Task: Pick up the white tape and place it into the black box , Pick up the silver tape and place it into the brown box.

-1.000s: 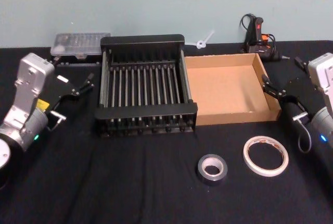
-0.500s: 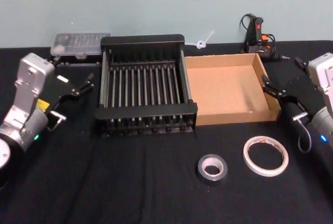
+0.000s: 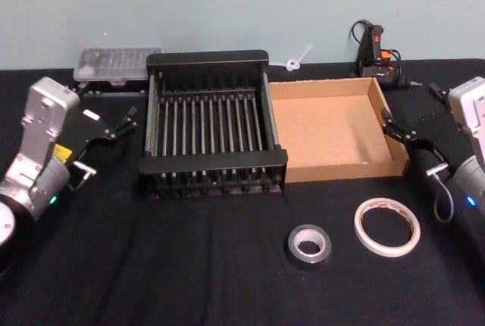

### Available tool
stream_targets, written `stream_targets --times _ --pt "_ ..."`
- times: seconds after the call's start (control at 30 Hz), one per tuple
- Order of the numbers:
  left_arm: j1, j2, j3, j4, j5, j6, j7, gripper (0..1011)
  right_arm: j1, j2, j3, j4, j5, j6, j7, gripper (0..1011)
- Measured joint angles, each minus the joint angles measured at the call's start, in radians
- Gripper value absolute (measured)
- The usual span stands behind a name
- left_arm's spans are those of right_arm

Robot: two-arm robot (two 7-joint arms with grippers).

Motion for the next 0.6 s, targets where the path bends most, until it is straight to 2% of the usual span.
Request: stream_targets --times 0.33,0.6 --pt "0.000 0.000 0.000 0.000 0.000 0.000 0.000 1001 0.000 -0.001 0.001 0.000 0.000 0.000 0.001 1002" --pt "0.000 0.000 0.000 0.000 0.000 0.000 0.000 1001 -0.014 -0.004 0.033 -0.024 0.016 0.015 0.027 1002"
